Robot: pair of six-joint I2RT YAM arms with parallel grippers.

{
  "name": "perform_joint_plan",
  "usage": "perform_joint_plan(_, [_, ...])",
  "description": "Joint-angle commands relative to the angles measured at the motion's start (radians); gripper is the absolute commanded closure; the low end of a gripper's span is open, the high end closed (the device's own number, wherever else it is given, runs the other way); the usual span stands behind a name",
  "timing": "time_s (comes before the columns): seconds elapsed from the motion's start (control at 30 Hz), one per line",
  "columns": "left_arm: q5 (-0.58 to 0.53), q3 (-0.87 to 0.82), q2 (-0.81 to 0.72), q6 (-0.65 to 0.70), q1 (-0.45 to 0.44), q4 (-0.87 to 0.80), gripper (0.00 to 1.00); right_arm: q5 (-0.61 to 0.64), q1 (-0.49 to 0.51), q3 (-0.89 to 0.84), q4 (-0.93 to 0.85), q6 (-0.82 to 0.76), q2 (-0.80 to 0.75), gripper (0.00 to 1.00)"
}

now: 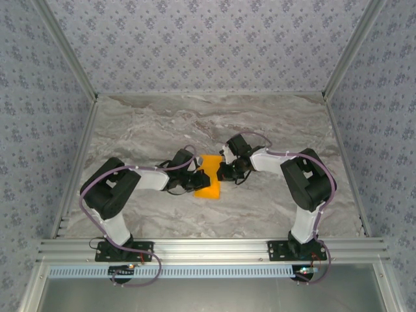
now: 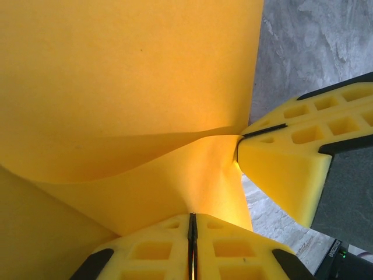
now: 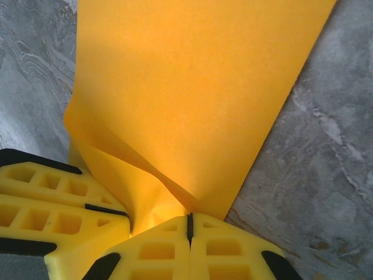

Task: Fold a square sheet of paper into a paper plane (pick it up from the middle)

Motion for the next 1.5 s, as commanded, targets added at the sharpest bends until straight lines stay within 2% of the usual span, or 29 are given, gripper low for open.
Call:
perform_joint_plan(0.0, [-0.023, 0.016, 0.027, 0.023, -0.006, -0.052, 0.89, 0.018, -0.006, 0.012, -0.034, -0.007, 0.008, 0.96])
perform_joint_plan(0.17, [-0.022, 0.021, 0.035, 0.025, -0.006, -0.06, 0.89, 0.018, -0.007, 0.016, -0.043, 0.004, -0.006, 0.89])
perform_joint_plan(0.4, [-0.025, 0.022, 0.042, 0.029, -0.006, -0.079, 0.89, 0.073, -0.008, -0.015, -0.055, 0.059, -0.114, 0.78])
perform_joint_plan(0.67, [-0.037, 0.016, 0.036, 0.028, -0.005, -0.085, 0.9, 0.058, 0.05, -0.069, -0.042, 0.101, -0.176, 0.86])
perform_joint_plan(0.97, [-0.044, 0.01, 0.01, 0.03, -0.007, -0.092, 0.9, 0.004, 0.099, -0.108, 0.033, 0.154, -0.156, 0.88])
perform_joint_plan(1.47, [-0.027, -0.01, -0.059, 0.016, -0.007, -0.053, 0.9, -0.021, 0.145, -0.129, 0.048, 0.166, -0.107, 0.93])
